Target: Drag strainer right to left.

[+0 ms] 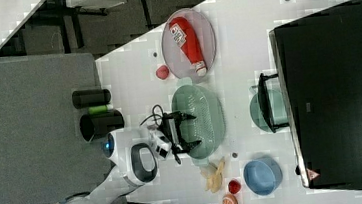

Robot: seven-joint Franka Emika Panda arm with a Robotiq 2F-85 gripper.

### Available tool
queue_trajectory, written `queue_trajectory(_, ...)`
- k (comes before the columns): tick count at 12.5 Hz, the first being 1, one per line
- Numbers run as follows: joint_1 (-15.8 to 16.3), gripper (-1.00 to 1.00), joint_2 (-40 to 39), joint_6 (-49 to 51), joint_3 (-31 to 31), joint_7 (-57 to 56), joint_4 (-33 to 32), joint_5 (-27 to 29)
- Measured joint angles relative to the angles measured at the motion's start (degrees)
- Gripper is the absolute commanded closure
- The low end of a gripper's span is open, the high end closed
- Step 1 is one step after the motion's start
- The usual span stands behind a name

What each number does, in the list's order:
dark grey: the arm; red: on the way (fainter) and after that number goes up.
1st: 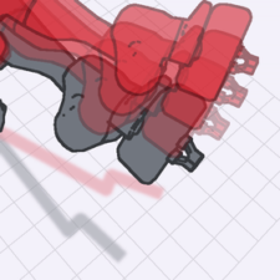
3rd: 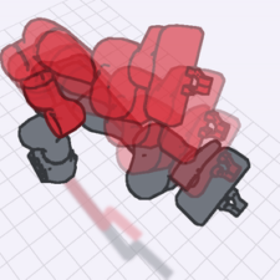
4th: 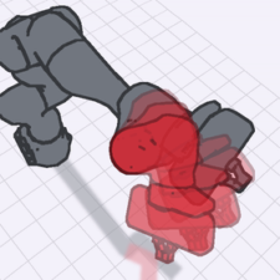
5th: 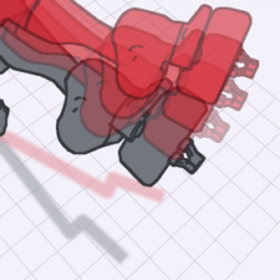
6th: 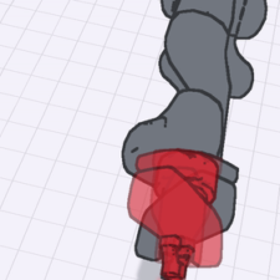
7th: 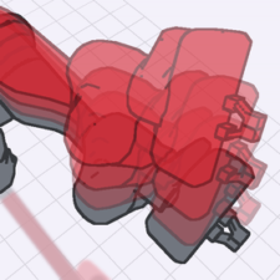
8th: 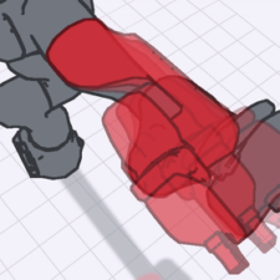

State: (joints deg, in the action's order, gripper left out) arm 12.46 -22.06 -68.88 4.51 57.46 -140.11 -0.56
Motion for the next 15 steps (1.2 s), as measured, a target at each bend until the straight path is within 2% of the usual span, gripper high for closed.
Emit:
queue_trajectory(2, 1.68, -1.00, -0.24, -0.28, 1.28, 3.69, 0.34, -0.14)
queue_trajectory(5, 4.89, -1.00, -3.51, 0.78, 1.85, 5.71, 4.59, -0.80)
queue_trajectory(9, 9.23, -1.00, -5.39, 1.90, 1.81, 5.99, 8.06, 5.46)
queue_trajectory(14, 12.46, -1.00, -7.37, 3.75, 1.78, 6.88, 13.54, 8.13)
queue_trajectory(15, 13.97, -1.00, -7.57, 4.53, 1.03, 8.17, 15.00, 8.71)
